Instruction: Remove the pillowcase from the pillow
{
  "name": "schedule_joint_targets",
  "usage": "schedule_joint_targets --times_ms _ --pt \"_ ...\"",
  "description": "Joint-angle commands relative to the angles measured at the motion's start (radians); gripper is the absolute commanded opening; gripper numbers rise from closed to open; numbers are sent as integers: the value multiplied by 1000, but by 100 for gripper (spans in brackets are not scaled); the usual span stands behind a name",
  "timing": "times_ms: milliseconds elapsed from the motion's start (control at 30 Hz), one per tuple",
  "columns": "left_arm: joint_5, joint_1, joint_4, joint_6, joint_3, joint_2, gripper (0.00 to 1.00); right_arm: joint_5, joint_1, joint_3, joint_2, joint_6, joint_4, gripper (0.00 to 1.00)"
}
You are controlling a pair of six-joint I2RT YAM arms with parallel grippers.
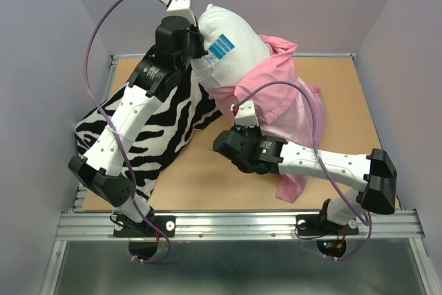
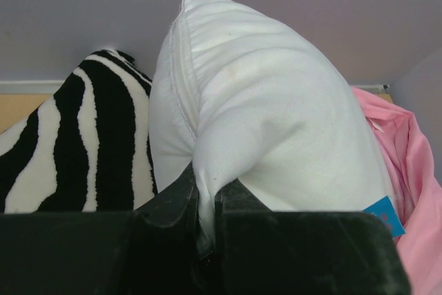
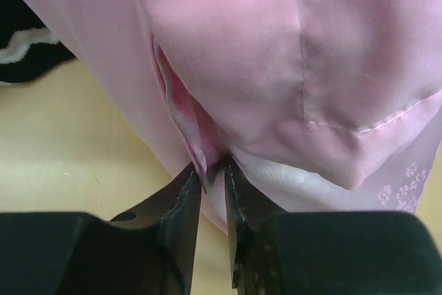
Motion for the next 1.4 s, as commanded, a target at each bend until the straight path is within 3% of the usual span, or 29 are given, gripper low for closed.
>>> schedule_joint_targets --times_ms 0,33,67,333,633,833,967,1100,1267,1367 --pt "-7 10 107 15 103 -14 0 51 -9 -60 -59 48 1 18" --pt "-7 13 109 15 124 -14 0 39 -9 -73 -70 51 0 6" --pt "-4 31 110 12 139 -11 0 30 -9 -86 -84 55 1 1" --pt "85 198 76 -15 444 67 0 -44 -9 -255 -351 141 -80 1" --pt "196 421 187 -98 380 17 0 -98 -25 -356 -451 272 -158 1" --pt "208 531 214 -166 328 -15 0 -144 -132 -346 -568 264 -198 0" --pt "208 544 233 -164 285 -47 0 -122 -135 -199 -675 212 -238 1" --pt "271 527 227 -149 212 -122 0 -79 -135 106 -649 105 -240 1" --pt "274 388 184 -68 86 -280 0 -56 -137 405 -530 -132 -152 0" --pt "176 241 149 -37 -48 -363 0 -41 -135 524 -460 -240 -85 1"
